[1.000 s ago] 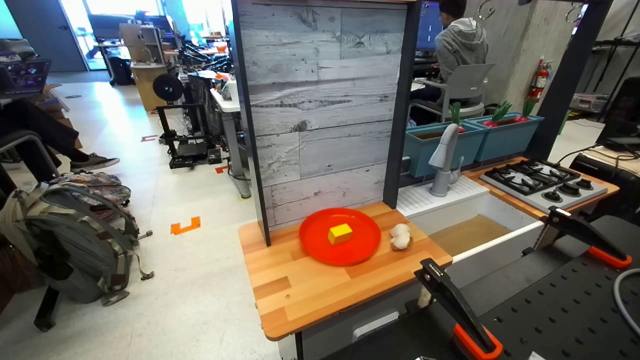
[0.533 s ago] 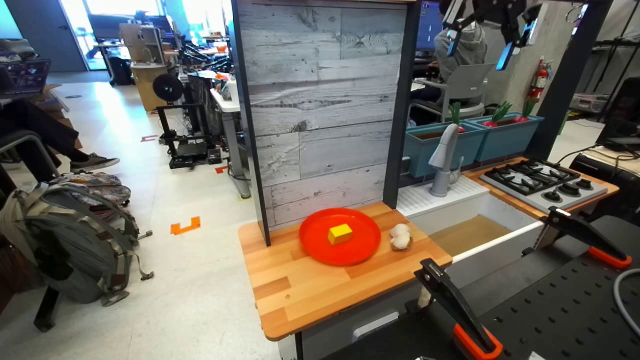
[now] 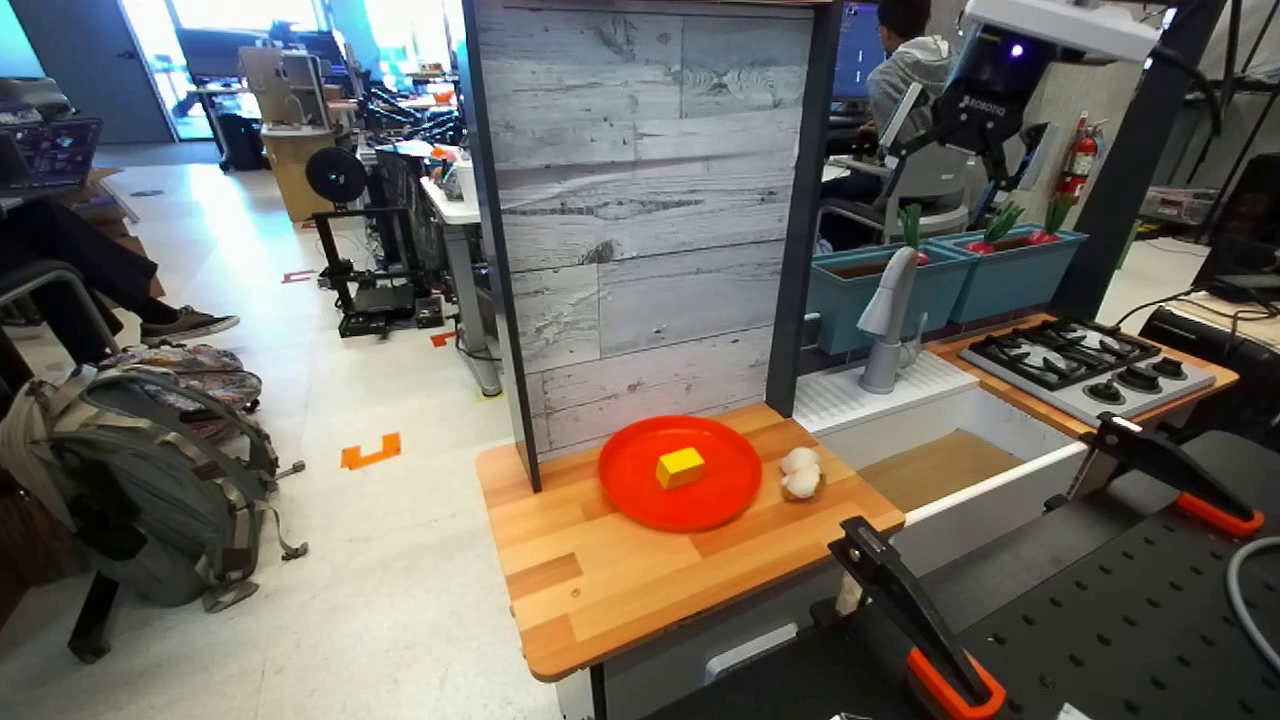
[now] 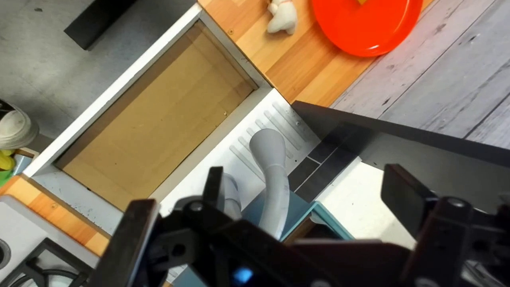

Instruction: Move the grey faucet to the right

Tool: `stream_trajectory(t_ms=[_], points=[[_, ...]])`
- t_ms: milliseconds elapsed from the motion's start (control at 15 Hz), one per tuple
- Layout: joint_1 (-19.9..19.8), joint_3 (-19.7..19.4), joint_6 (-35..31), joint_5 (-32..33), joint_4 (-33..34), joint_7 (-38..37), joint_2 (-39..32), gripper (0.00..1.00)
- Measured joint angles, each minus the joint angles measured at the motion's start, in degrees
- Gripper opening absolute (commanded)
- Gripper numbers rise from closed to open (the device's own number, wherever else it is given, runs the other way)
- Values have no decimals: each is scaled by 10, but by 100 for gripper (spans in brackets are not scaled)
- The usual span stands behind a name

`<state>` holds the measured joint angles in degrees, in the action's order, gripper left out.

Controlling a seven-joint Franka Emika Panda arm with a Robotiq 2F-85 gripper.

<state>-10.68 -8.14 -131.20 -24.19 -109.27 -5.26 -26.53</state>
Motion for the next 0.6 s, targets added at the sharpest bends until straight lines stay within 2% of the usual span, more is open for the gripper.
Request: stream_trajectory(t_ms=[267, 600], points=[[0, 10, -39, -9, 17, -27, -47, 100], [0, 16, -49, -10, 54, -67, -97, 100]])
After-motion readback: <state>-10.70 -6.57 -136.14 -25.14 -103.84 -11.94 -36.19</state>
